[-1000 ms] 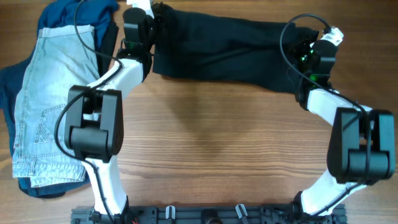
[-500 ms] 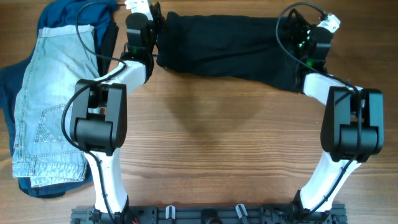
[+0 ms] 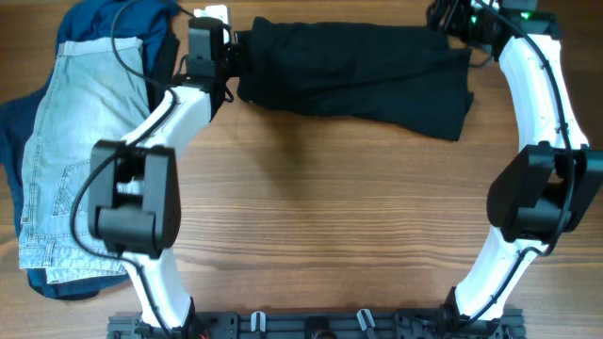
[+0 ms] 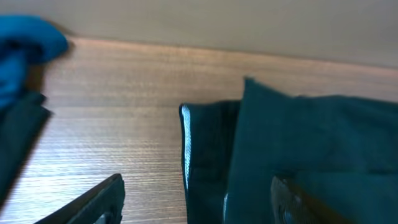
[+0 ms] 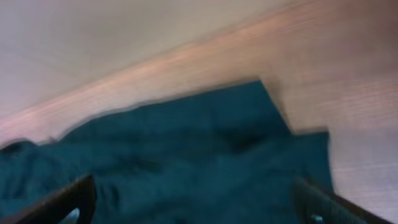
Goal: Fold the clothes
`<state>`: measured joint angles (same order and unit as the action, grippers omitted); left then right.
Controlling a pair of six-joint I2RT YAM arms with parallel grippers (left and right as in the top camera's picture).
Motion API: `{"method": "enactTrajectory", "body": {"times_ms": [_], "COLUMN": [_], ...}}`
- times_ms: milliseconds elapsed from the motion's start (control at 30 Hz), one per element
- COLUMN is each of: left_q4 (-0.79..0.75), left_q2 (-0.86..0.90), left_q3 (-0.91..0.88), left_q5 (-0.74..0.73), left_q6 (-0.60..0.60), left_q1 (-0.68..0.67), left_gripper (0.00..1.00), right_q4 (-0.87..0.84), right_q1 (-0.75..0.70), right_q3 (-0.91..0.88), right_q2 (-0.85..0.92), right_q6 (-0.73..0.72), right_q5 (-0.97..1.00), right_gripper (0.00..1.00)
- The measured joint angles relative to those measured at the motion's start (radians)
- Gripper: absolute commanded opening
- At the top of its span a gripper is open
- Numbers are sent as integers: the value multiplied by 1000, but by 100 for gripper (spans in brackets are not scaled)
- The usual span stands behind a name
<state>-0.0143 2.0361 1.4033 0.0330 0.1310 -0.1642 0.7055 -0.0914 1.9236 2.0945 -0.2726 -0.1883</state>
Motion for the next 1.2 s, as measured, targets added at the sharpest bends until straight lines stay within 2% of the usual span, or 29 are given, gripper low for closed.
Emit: {"method": "enactTrajectory", "body": {"times_ms": [100,233,333,367,467,533,567,600,733,800,933,1100,1200], "left_q4": [88,153,157,164,253,323,329,330,417,520,610,721,771], "left_q2": [-78,-87,-76,-65,-26,-4,8,17,23,23,24,24,24], "left_q3": [3,3,3,3,4,3,3,3,5,6,6,6,6], "left_q5": [-15,-131,-158,-162,-163,-166,-166,-170,-172,-161,-142,-120,-82], "left_q6": [-6,-25,-90,-103,-134,-142,-145,-147,-133,-66,48,85,139], "left_q1": [0,0,-2,-2,-4,-4,-4,-5,-5,-5,6,9,9], "left_gripper": [82,84,83,80,61,34,12,4,4,4,4,4,4], "right_q4": [85,140,166,171,184,185,185,185,186,188,226,275,273], "right_q1": [-13,20,58,63,62,62,62,62,62,62,62,62,62], "right_q3": [0,0,0,0,0,0,0,0,0,0,0,0,0], "right_q2": [0,0,0,0,0,0,0,0,0,0,0,0,0], "right_q6": [16,60,69,70,70,70,70,70,70,70,81,95,36], "right_q5": [-2,-3,-3,-4,-7,-7,-7,-7,-7,-7,-7,-7,-7], "right_gripper": [99,99,99,99,99,99,99,98,99,99,98,96,95]}}
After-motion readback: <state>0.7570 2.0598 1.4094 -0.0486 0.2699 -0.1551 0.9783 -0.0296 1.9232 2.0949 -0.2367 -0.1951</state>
